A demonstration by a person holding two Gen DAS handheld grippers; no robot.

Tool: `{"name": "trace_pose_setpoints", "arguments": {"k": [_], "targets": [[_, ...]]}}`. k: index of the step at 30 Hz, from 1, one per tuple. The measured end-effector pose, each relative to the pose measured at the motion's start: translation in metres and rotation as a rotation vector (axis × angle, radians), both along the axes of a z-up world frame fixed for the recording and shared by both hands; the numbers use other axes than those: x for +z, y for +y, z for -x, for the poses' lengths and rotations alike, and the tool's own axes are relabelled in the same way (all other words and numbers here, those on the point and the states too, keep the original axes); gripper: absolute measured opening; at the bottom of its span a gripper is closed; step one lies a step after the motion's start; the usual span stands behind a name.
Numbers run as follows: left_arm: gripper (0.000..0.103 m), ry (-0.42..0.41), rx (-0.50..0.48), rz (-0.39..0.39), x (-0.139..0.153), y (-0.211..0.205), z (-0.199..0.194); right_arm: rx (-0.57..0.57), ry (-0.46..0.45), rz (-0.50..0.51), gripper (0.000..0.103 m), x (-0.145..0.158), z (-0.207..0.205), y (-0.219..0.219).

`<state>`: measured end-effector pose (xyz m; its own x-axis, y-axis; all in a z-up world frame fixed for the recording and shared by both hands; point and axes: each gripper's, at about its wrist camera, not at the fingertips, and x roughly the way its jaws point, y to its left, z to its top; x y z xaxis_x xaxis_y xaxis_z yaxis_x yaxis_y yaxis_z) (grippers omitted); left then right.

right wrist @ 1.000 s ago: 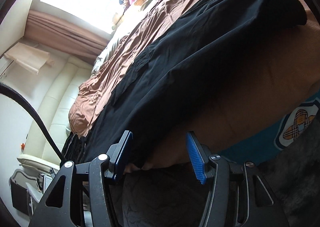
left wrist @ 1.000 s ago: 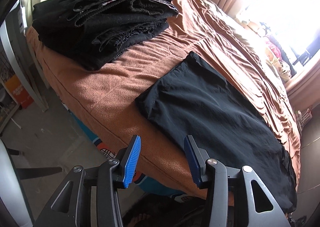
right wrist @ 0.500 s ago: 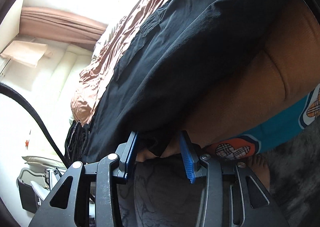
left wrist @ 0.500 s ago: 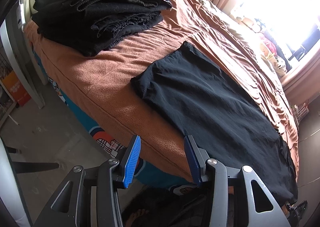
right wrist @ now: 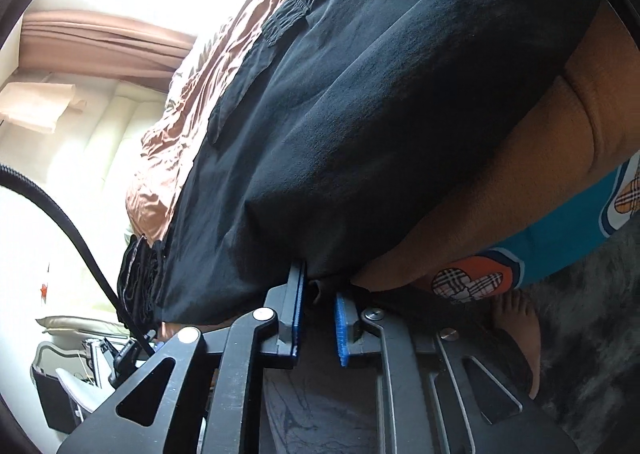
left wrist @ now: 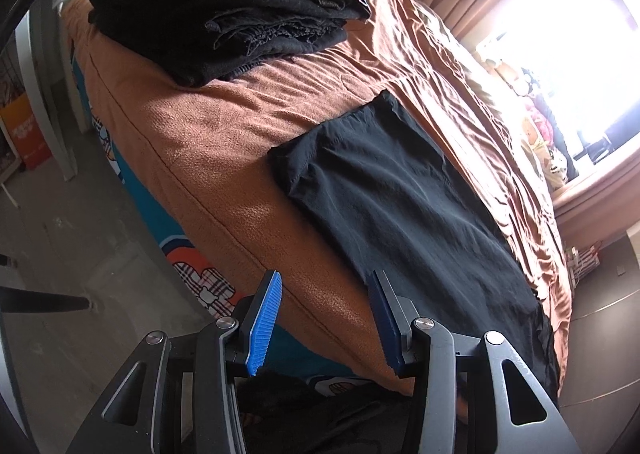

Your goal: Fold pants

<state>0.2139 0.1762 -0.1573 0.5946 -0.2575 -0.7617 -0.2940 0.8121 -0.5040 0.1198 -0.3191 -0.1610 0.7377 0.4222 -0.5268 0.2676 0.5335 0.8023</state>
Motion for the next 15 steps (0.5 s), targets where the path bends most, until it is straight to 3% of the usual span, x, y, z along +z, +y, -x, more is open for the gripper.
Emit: {"name": "trace_pose_setpoints", "arguments": {"k": [5,10,12,13,14,15], "targets": [[0.048,0.004,0.041,0.076,-0.011,0.009,-0.016,0.007,0.007,0.030,0.007,0.002,-0.002,0.008],[0.044,0.019,0.056,0.081,-0.020,0.012,-0.036,0.008,0.002,0.050,0.007,0.007,0.007,0.008],[0.030,0.016,0.062,0.063,-0.021,0.011,-0.042,0.014,0.007,0.065,0.007,0.008,0.011,0.009],[0.009,0.017,0.066,0.044,-0.020,0.011,-0.045,0.017,0.009,0.071,0.006,0.009,0.013,0.010],[0.002,0.018,0.066,0.030,-0.020,0.012,-0.049,0.018,0.012,0.075,0.005,0.011,0.017,0.009],[0.002,0.008,0.068,0.032,-0.019,0.014,-0.051,0.015,0.013,0.079,0.005,0.012,0.020,0.009]]}}
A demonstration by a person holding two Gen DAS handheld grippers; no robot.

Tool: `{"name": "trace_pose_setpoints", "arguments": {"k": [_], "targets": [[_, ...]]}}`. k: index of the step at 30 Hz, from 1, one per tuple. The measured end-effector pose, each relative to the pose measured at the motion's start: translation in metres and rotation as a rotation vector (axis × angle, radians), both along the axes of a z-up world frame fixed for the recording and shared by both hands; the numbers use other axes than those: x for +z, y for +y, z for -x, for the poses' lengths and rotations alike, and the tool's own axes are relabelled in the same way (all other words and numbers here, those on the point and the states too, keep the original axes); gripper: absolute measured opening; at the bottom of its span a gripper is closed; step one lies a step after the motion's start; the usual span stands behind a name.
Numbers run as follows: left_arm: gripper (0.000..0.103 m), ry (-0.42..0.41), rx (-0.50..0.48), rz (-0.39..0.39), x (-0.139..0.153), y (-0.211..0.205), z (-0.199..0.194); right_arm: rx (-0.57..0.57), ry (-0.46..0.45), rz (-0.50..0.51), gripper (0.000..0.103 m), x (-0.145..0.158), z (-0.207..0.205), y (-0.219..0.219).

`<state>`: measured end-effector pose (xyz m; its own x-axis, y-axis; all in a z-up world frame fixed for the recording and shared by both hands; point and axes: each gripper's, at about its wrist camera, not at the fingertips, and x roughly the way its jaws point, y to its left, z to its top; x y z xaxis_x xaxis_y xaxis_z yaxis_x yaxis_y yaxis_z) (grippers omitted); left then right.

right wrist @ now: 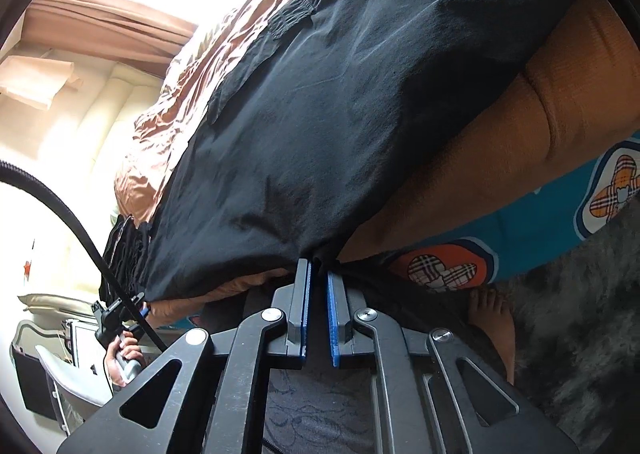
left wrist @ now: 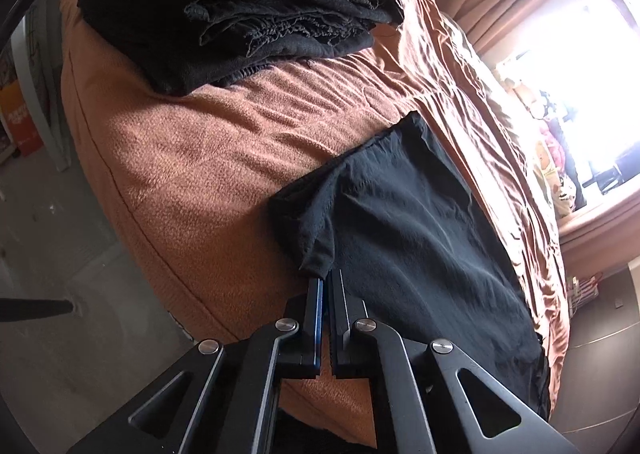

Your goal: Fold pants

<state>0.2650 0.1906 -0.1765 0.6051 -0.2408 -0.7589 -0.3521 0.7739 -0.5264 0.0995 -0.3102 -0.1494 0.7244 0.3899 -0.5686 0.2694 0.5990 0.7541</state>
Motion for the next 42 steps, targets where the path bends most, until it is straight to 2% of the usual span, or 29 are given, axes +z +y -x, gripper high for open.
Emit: {"name": "trace_pose_setpoints", "arguments": {"k": [4,7,9,11,13,20,22,23,26,27,34,37,39,40,42], "targets": [[0.003,-0.037,0.032,-0.011,0.012,0.012,-0.005,-0.015,-0.005,0.021,0.004,0.006,0.013,-0.005],[0.003,-0.020,0.026,0.022,0.011,0.017,-0.006,-0.019,-0.029,0.015,0.004,0.013,0.020,-0.010],[0.007,-0.004,0.013,0.005,0.009,0.014,-0.003,-0.025,-0.057,0.026,0.004,0.019,0.024,-0.011],[0.025,0.007,0.012,0.016,0.005,0.015,0.001,-0.019,-0.077,0.042,0.004,0.023,0.026,-0.010],[0.037,0.015,0.028,0.059,-0.001,0.018,0.006,-0.011,-0.088,0.054,0.004,0.026,0.025,-0.007],[0.038,0.020,0.031,0.113,-0.008,0.020,0.001,0.035,-0.124,0.102,0.005,0.034,0.015,0.012],[0.037,0.018,0.032,0.120,-0.011,0.020,-0.005,0.047,-0.124,0.110,0.008,0.034,0.010,0.017],[0.037,0.015,0.034,0.127,-0.012,0.021,-0.007,0.051,-0.123,0.113,0.012,0.034,0.008,0.018],[0.037,0.003,0.032,0.128,-0.013,0.021,-0.015,0.049,-0.131,0.121,0.036,0.037,0.002,0.022],[0.037,-0.001,0.031,0.127,-0.014,0.020,-0.017,0.047,-0.133,0.126,0.041,0.037,0.000,0.024],[0.038,-0.030,0.023,0.124,-0.012,0.009,-0.018,0.076,-0.137,0.193,0.042,0.048,-0.024,0.045],[0.037,-0.040,0.019,0.084,-0.011,0.000,-0.019,0.096,-0.144,0.233,0.041,0.054,-0.035,0.056],[0.010,-0.049,0.027,0.088,-0.010,-0.001,-0.020,0.121,-0.144,0.262,0.041,0.057,-0.049,0.068],[0.002,-0.052,0.024,0.117,-0.010,-0.001,-0.021,0.136,-0.137,0.276,0.041,0.058,-0.057,0.075],[0.002,-0.067,0.038,0.121,-0.005,0.001,-0.020,0.165,-0.132,0.294,0.041,0.060,-0.073,0.088]]}}
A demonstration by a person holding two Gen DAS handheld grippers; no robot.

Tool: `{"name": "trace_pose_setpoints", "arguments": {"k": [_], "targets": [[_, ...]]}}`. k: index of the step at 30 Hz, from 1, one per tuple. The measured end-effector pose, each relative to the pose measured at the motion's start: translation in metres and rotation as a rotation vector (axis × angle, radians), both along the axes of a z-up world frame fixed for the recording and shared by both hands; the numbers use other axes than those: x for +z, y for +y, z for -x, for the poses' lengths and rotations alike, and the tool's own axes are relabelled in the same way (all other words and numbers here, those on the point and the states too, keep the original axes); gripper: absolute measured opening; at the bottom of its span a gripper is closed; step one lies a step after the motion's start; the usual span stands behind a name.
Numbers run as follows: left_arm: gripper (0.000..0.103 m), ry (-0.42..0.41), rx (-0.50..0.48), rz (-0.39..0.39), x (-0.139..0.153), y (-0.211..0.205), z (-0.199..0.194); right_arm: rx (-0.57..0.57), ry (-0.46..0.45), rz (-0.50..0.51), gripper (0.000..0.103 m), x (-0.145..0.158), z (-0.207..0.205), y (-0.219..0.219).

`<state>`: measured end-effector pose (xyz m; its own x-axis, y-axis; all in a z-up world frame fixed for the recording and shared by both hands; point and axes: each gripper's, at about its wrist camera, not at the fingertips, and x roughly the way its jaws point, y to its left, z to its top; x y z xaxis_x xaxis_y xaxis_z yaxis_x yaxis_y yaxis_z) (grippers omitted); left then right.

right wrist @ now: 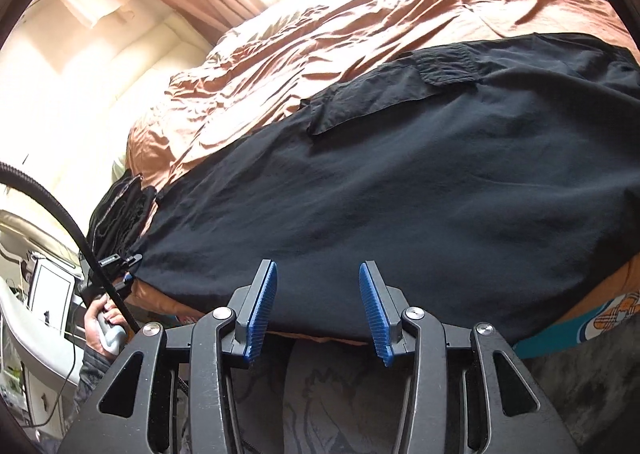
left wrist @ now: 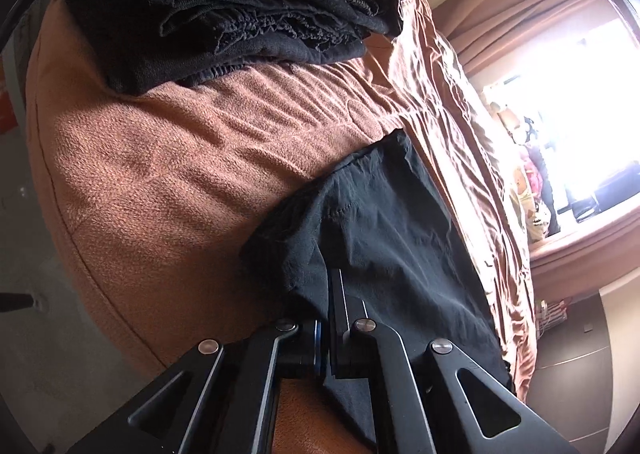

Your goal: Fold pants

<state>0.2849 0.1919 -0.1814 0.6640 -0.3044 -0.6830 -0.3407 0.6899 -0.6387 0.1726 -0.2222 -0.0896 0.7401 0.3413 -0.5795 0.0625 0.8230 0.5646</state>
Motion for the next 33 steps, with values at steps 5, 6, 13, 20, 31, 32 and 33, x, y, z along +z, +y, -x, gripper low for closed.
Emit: {"name": "trace_pose_setpoints", "arguments": {"k": [5,6,13,20,31,32,33], "targets": [[0.002,-0.063,-0.024,-0.025,0.032,-0.003,0.001,0.048,0.018,0.058,0.036,-0.001,-0.039,0.028],[0.002,-0.076,-0.028,-0.030,0.040,-0.004,0.001,0.060,0.024,0.061,0.032,-0.003,-0.045,0.033],[0.002,-0.143,-0.045,-0.052,0.081,-0.014,0.000,0.130,0.129,0.113,0.017,-0.025,-0.080,0.067],[0.002,-0.157,-0.040,-0.053,0.095,-0.020,0.002,0.183,0.157,0.132,0.016,-0.030,-0.085,0.076],[0.002,-0.125,-0.007,-0.036,0.086,-0.018,0.008,0.151,0.200,0.162,0.016,-0.023,-0.147,0.074],[0.002,-0.121,-0.004,-0.034,0.084,-0.018,0.009,0.148,0.204,0.165,0.016,-0.022,-0.153,0.071],[0.002,-0.117,0.000,-0.031,0.083,-0.017,0.010,0.145,0.207,0.172,0.016,-0.021,-0.160,0.072]]}}
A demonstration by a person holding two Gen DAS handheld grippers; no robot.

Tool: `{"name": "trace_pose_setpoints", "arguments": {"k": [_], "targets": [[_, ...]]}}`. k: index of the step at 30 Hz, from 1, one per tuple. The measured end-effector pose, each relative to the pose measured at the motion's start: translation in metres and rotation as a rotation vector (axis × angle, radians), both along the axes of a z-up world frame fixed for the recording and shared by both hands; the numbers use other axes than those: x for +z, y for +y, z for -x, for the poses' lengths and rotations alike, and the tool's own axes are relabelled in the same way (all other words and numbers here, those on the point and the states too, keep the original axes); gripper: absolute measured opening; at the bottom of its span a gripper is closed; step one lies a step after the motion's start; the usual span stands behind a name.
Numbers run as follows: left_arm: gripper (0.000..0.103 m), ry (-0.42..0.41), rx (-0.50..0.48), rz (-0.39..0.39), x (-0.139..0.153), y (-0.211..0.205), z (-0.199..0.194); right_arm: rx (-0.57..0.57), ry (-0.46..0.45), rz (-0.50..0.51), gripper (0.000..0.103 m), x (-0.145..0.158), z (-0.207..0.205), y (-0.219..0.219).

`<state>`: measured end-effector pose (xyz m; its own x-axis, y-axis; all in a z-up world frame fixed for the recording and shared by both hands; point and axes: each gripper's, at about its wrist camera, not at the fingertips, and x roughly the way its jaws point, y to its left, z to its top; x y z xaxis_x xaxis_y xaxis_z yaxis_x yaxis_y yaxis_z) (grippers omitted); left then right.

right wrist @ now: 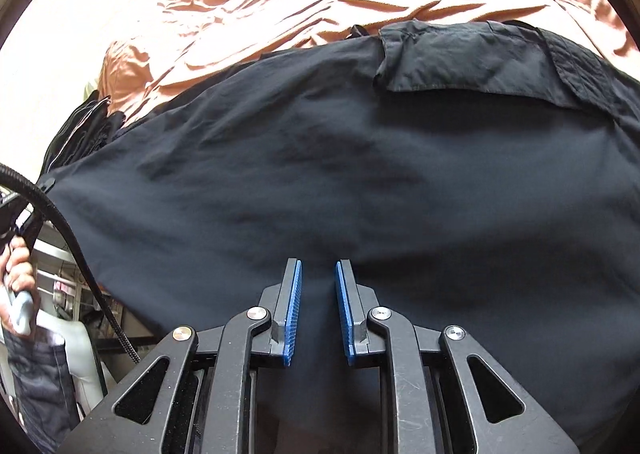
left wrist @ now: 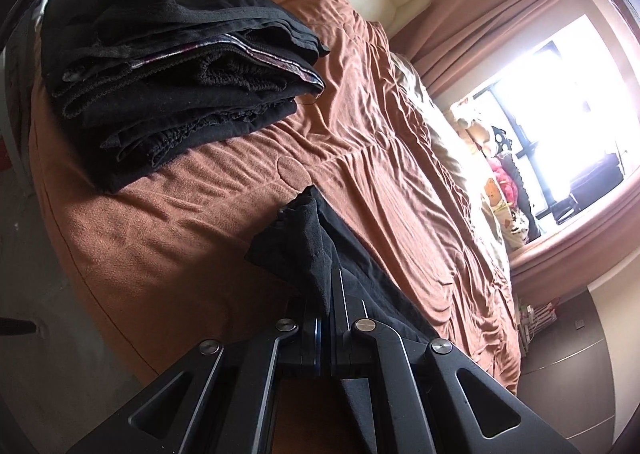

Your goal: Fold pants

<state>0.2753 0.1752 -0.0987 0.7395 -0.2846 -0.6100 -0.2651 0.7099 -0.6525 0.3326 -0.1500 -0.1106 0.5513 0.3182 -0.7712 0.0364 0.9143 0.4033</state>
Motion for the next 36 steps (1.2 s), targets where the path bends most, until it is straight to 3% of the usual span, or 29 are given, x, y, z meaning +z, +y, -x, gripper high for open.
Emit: {"name": "trace_pose_setpoints", "arguments": {"k": [12,23,36], "targets": [[0.002,0.036,0.031,0.032,-0.017,0.006,0.002,-0.041,0.022,0.058,0.016,0.005,-0.063,0.004],[0.002,0.016,0.025,0.031,-0.010,0.004,0.004,-0.096,0.024,0.047,0.013,0.003,-0.094,0.003],[0.002,-0.073,-0.031,0.017,0.039,-0.019,-0.003,-0.037,0.058,0.008,0.013,-0.004,-0.050,0.013]]}}
